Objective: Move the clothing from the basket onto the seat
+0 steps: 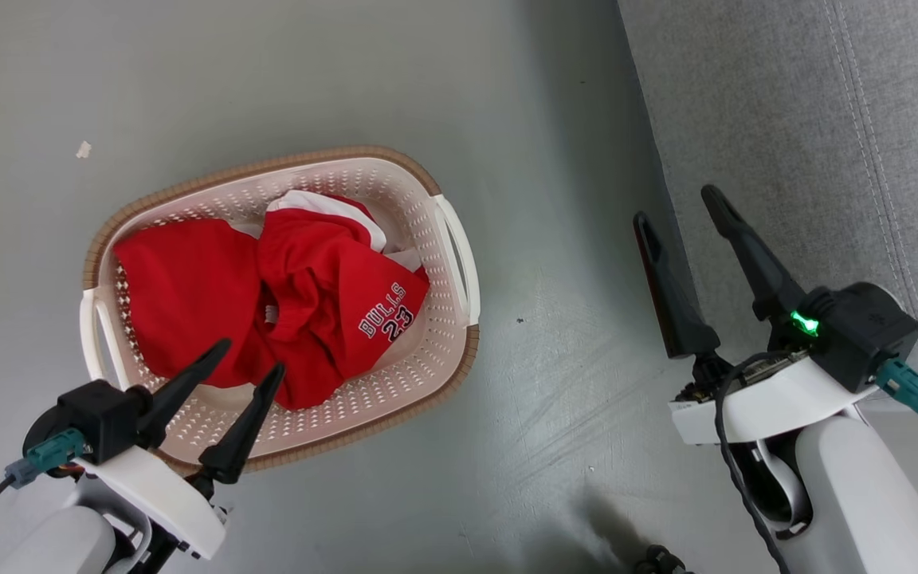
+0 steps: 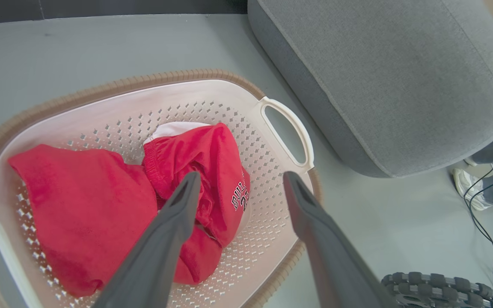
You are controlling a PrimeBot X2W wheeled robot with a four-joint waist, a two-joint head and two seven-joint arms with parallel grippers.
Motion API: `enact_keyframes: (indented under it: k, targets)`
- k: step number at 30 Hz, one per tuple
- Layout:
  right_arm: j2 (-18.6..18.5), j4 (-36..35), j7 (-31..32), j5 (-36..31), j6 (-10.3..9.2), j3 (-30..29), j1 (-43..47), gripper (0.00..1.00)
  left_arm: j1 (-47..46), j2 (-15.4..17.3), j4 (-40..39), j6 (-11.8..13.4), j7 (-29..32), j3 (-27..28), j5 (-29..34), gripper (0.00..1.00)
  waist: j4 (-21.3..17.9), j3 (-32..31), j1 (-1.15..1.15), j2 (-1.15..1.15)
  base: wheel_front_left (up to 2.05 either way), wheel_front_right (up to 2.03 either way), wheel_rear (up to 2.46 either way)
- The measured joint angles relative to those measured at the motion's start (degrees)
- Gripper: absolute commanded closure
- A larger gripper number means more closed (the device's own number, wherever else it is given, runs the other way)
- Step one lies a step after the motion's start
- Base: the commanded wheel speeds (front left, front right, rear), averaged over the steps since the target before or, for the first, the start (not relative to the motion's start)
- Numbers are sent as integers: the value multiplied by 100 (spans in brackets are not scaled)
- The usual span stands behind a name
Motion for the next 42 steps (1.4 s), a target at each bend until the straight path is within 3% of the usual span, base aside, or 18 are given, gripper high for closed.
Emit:
enact_keyframes:
  k: [6, 14, 42]
  targets:
    - [-1, -152, -7, -42, 0, 66, -182, 0, -194, 29, 73, 22, 135, 71, 1, 0, -114, 224, 0, 0, 0, 0, 0]
    - [0, -257, -7, -40, 0, 130, -197, 0, -423, 82, 134, 231, 253, 180, 48, 0, -203, 457, 0, 0, 0, 0, 0]
    - [0, -328, -7, 380, 0, 322, -296, 0, -859, 379, 227, 714, 806, -129, 980, 0, -473, 749, -1, 0, 0, 0, 0]
